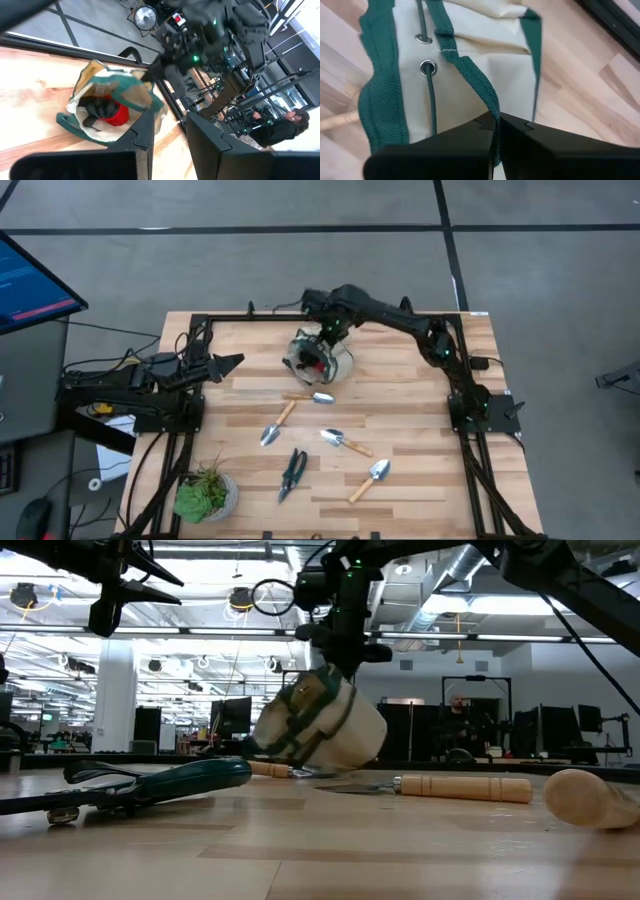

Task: Pick & Place Garden tools in Gardening bag
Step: Adjust the gardening bag

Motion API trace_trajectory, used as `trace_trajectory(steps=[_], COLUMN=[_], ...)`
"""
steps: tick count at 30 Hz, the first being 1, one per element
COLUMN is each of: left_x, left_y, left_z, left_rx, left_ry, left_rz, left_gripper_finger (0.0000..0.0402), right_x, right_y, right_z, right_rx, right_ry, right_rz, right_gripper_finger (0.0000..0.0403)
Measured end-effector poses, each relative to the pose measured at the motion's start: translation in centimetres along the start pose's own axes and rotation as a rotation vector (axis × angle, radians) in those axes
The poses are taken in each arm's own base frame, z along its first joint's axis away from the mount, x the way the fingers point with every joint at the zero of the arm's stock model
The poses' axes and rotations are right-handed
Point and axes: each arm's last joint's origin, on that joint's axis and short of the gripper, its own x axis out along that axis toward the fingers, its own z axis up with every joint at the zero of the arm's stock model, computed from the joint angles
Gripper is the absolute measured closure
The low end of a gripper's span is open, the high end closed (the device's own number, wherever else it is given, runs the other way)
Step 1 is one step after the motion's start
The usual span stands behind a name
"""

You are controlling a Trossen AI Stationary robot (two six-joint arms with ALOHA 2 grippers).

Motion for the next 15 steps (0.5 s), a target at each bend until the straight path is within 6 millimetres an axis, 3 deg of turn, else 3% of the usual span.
trace_trajectory(steps=[7,15], left_x=[0.0,0.0], left_y=[0.0,0.0], left_z=[0.0,-0.1], left_rx=[0.0,0.001], left_ry=[0.0,0.02], left_rz=[0.0,-0.013], left_gripper_finger=[0.0329,0.0329], right_x=[-0.5,-0.6], right_y=[-4.0,-5.7], right_z=[1.7,3.3], right_rx=[0.068,0.114], right_ry=[0.024,0.006], right_rz=[0.087,0.284], right_gripper_finger=[0.0402,0.0403])
